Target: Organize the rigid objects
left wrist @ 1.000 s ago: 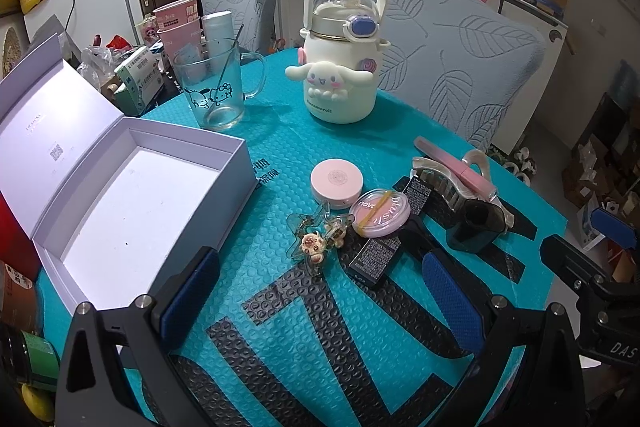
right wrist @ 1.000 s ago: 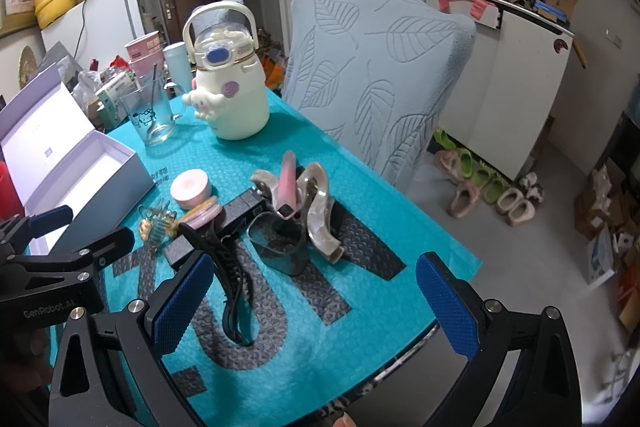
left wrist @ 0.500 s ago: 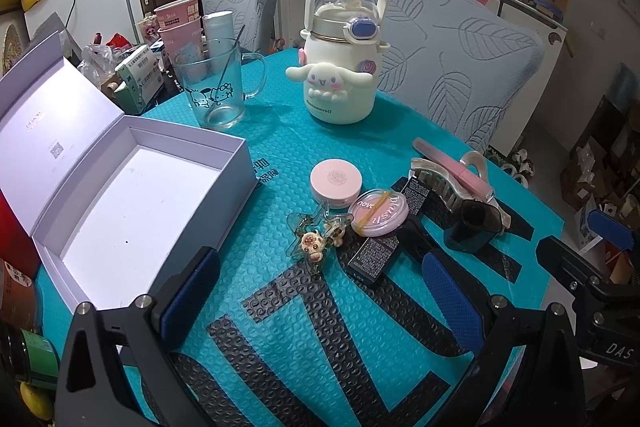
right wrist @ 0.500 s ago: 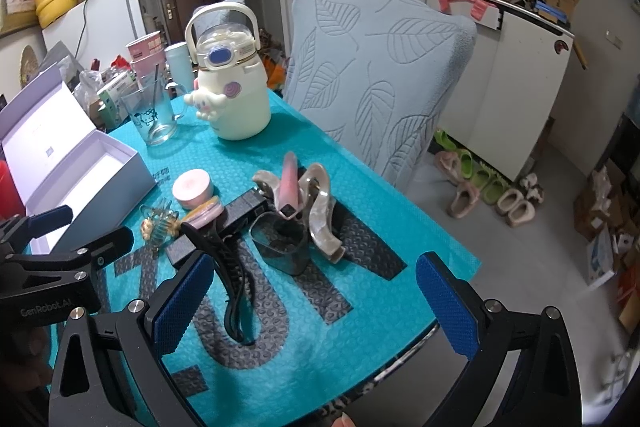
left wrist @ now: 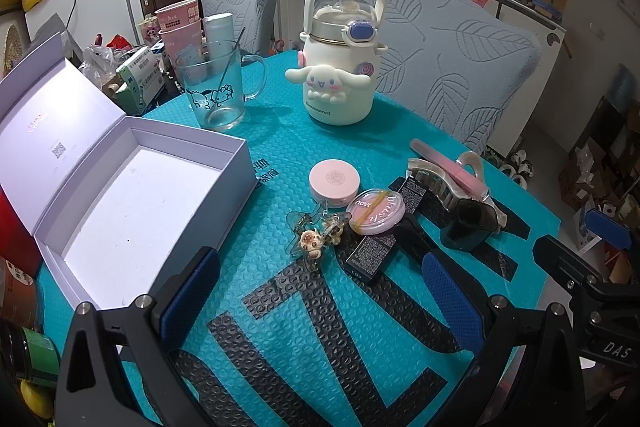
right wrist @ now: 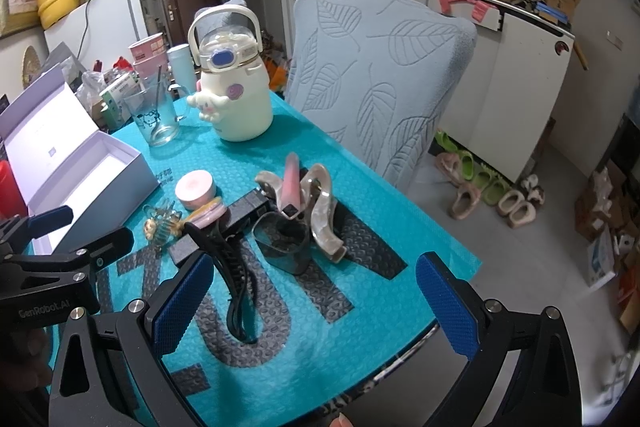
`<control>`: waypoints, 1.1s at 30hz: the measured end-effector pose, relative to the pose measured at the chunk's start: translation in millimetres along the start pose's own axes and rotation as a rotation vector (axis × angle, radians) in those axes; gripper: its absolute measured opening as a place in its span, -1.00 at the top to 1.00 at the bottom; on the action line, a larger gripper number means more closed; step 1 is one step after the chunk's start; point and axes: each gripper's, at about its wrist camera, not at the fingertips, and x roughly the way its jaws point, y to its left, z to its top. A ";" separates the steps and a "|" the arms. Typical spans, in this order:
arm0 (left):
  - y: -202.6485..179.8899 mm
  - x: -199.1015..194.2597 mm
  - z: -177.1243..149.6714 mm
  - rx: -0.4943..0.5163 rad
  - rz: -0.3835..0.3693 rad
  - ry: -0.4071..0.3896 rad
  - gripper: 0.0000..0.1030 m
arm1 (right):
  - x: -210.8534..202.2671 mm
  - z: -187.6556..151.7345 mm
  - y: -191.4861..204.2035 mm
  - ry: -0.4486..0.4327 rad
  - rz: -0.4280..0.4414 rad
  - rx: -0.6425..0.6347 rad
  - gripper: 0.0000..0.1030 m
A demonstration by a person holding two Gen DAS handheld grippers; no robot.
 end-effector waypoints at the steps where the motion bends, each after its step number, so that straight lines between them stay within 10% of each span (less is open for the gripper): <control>1: 0.0 0.1 0.0 -0.001 0.000 0.000 -1.00 | -0.3 0.1 0.2 0.000 0.001 0.000 -1.00; 33: 7.8 15.6 -3.9 -0.053 -0.031 0.010 -1.00 | 21.7 -1.0 -8.7 0.002 0.094 -0.008 -1.00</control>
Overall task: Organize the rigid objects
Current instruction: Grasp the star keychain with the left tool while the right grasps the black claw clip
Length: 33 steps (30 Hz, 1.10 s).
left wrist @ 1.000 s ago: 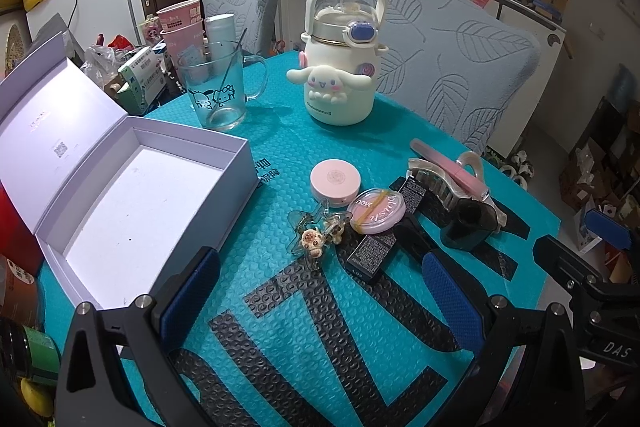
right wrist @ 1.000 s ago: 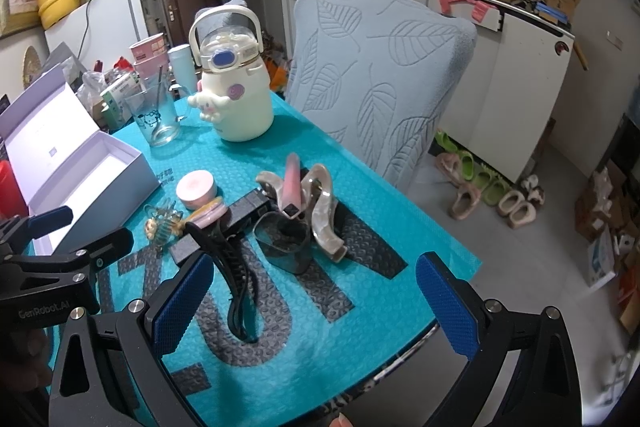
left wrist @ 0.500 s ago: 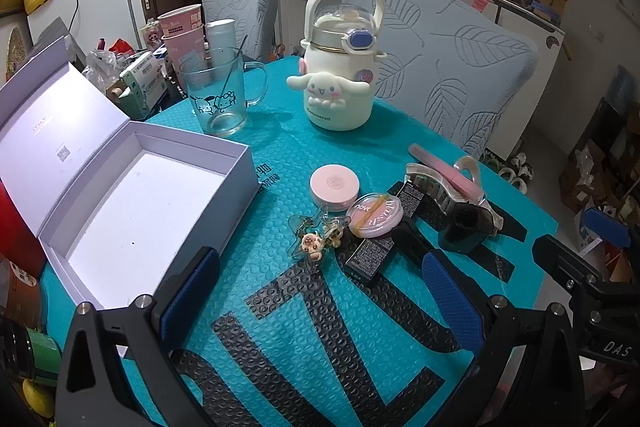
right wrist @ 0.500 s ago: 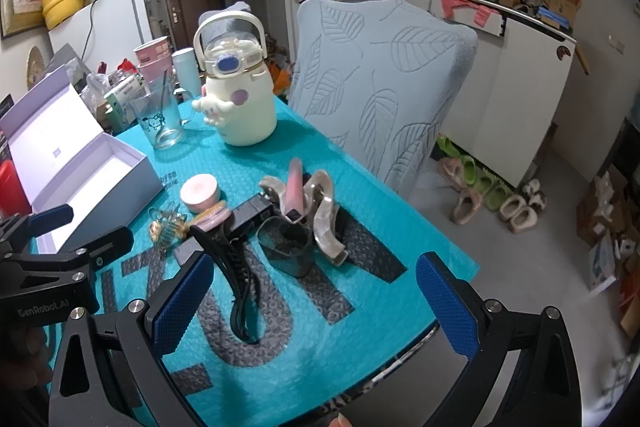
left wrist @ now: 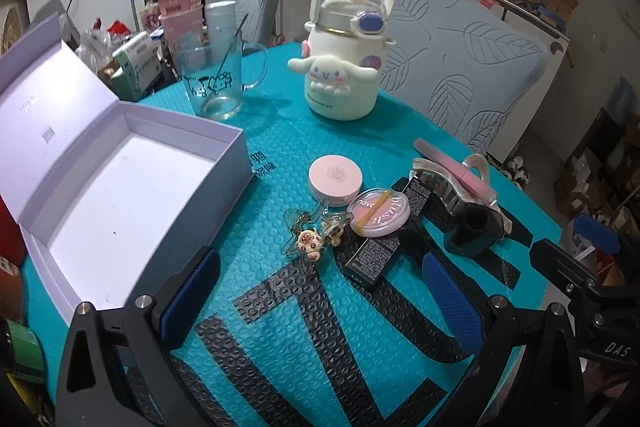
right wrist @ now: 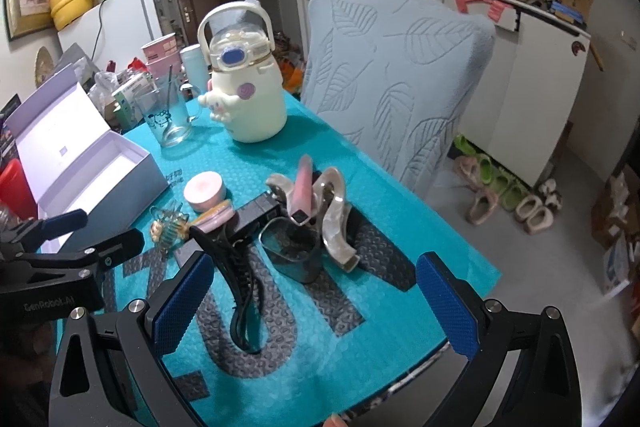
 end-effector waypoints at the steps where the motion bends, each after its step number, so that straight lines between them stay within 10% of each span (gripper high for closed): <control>1: 1.6 2.3 -0.2 -0.008 -0.001 0.001 -0.99 | 3.2 -0.4 -1.5 0.004 0.008 0.000 -1.00; 15: 11.9 47.7 1.3 -0.062 -0.042 0.070 -0.63 | 42.2 -0.2 -16.7 0.053 0.077 -0.022 -0.98; 22: 25.3 73.8 4.9 -0.125 -0.106 0.126 -0.14 | 52.5 3.1 -20.6 0.071 0.104 -0.035 -0.98; 33: 29.6 81.1 12.3 -0.085 -0.118 0.094 0.24 | 54.8 -1.9 -13.9 0.115 0.176 -0.083 -0.60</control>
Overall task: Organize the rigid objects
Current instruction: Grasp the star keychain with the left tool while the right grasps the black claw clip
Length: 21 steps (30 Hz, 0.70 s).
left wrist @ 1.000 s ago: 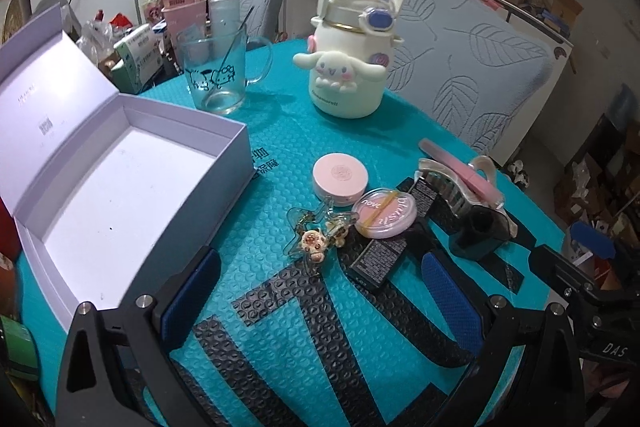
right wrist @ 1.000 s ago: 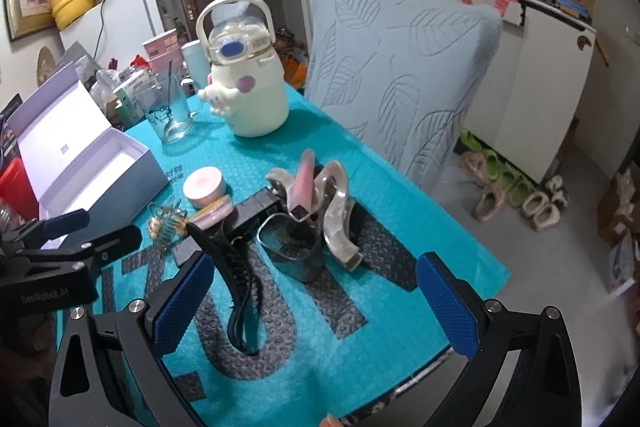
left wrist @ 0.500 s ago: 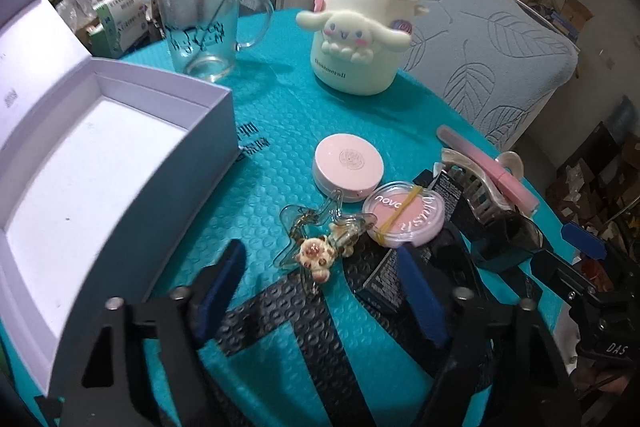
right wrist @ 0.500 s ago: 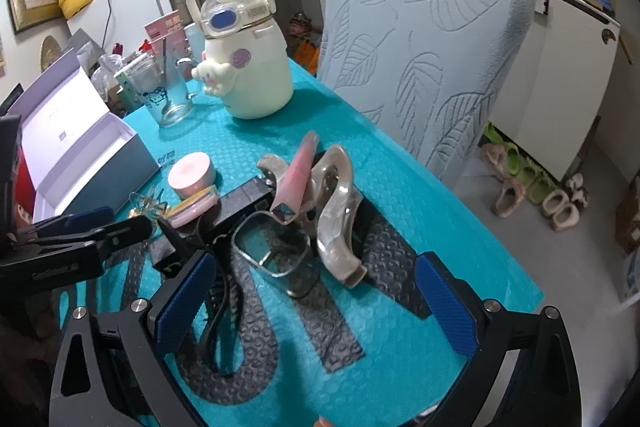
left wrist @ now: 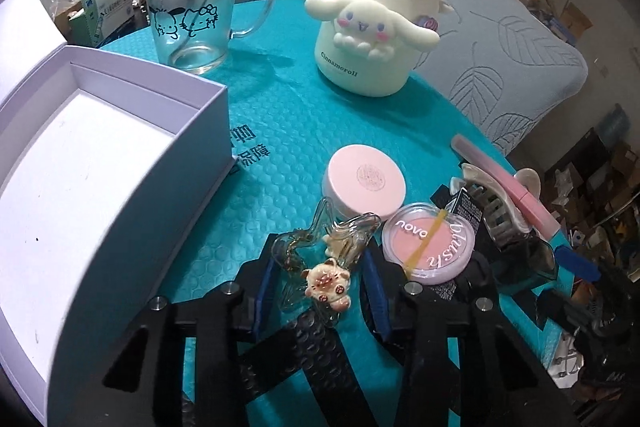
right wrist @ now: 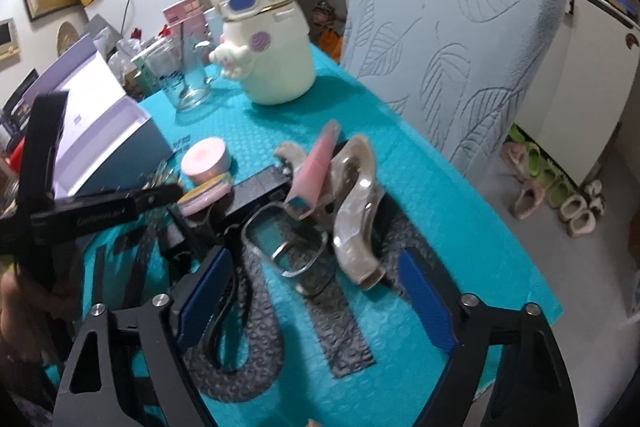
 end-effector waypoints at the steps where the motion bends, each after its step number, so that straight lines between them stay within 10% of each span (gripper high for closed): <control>1: -0.9 -0.7 -0.9 0.003 0.001 0.000 0.24 | -0.8 -1.7 0.8 0.003 -0.002 -0.003 -0.55; 21: 16.4 -52.0 -55.5 -0.067 0.063 0.021 0.24 | 10.8 -29.8 52.5 0.069 0.093 -0.168 -0.18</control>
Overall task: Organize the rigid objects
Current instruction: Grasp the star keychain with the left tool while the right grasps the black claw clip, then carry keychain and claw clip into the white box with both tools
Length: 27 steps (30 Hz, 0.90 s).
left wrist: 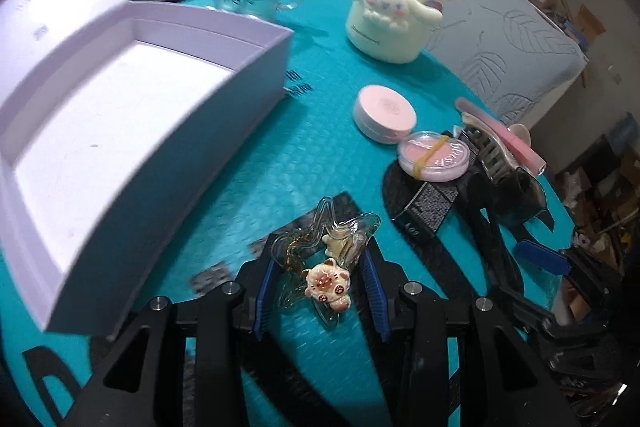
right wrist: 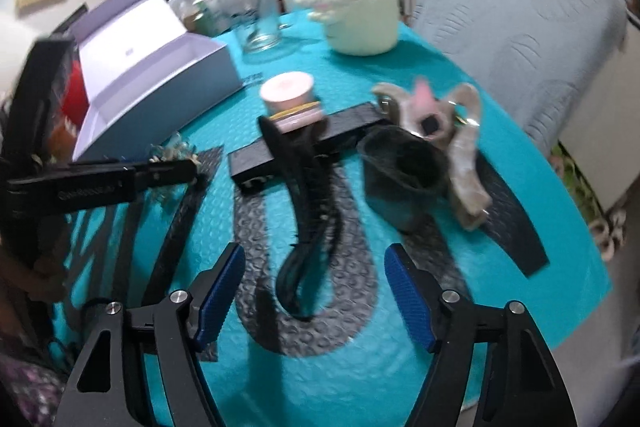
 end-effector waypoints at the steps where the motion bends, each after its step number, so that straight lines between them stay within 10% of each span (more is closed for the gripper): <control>1: 1.8 -3.4 -1.7 -0.006 0.003 -0.007 0.24 | 3.5 2.1 1.5 0.003 0.002 0.000 -0.09; 10: 19.4 -28.6 -19.1 -0.044 0.044 -0.041 0.24 | 16.5 11.9 1.7 -0.018 -0.038 0.035 0.57; 27: 11.9 -47.4 -44.9 -0.017 0.119 -0.078 0.24 | -14.3 -2.4 21.3 -0.049 0.016 -0.009 0.57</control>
